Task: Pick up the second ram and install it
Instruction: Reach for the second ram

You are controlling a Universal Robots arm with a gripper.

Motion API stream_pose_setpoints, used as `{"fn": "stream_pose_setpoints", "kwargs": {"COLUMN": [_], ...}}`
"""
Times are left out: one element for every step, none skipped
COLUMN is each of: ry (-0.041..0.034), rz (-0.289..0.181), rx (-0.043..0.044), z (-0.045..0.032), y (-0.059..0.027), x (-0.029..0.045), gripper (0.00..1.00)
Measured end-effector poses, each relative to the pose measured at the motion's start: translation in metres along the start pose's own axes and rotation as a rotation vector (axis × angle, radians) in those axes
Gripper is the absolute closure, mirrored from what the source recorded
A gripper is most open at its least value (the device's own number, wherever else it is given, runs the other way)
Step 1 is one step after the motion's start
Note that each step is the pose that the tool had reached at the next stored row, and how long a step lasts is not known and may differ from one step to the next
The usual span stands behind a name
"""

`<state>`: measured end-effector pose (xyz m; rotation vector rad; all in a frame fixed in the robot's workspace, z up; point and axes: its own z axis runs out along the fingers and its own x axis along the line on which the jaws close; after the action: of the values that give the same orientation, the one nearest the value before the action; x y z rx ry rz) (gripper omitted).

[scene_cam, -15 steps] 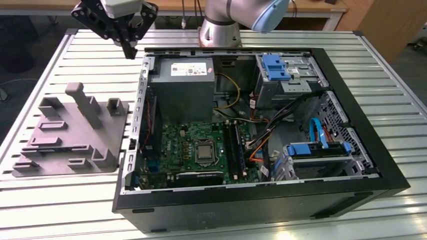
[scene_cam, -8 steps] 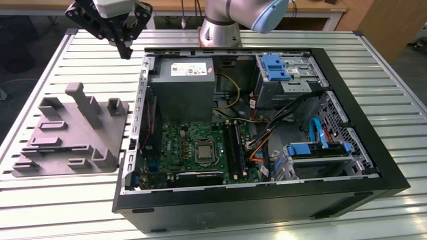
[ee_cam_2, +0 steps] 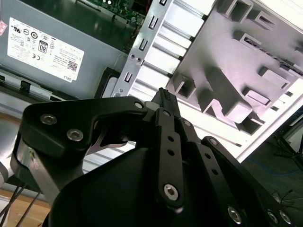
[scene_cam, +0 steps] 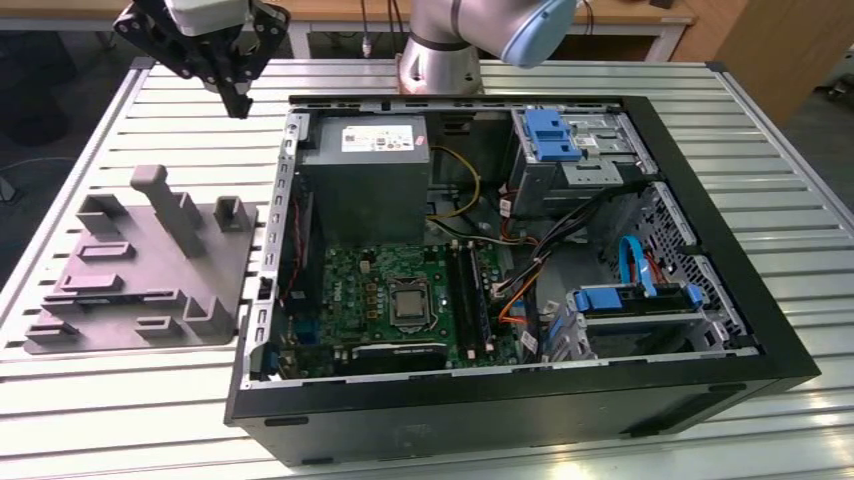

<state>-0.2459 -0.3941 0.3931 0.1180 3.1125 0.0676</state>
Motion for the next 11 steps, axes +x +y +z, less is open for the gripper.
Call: {"fn": "stream_pose_setpoints", "kwargs": {"ry": [0.0000,0.0000,0.0000,0.0000,0.0000,0.0000,0.0000,0.0000,0.0001,0.0000,0.0000], "rz": [0.000,0.000,0.000,0.000,0.000,0.000,0.000,0.000,0.000,0.000,0.000], "rx": [0.0000,-0.0001,0.0000,0.0000,0.0000,0.0000,0.0000,-0.0001,0.0000,0.0000,0.0000], "z": [0.0000,0.0000,-0.0001,-0.0001,-0.0001,-0.0001,-0.0001,-0.0001,-0.0002,-0.0002,-0.0002], "y": [-0.0001,-0.0002,-0.0003,-0.0004,-0.0005,-0.0006,-0.0007,-0.0008,-0.0009,-0.0010,-0.0011], "x": [0.0016,0.0034,0.0051,0.0072,0.0091,0.0110,0.0128,0.0146,0.0165,0.0183,0.0200], "gripper": [0.90,0.90,0.90,0.90,0.90,0.90,0.90,0.90,0.90,0.90,0.90]}}
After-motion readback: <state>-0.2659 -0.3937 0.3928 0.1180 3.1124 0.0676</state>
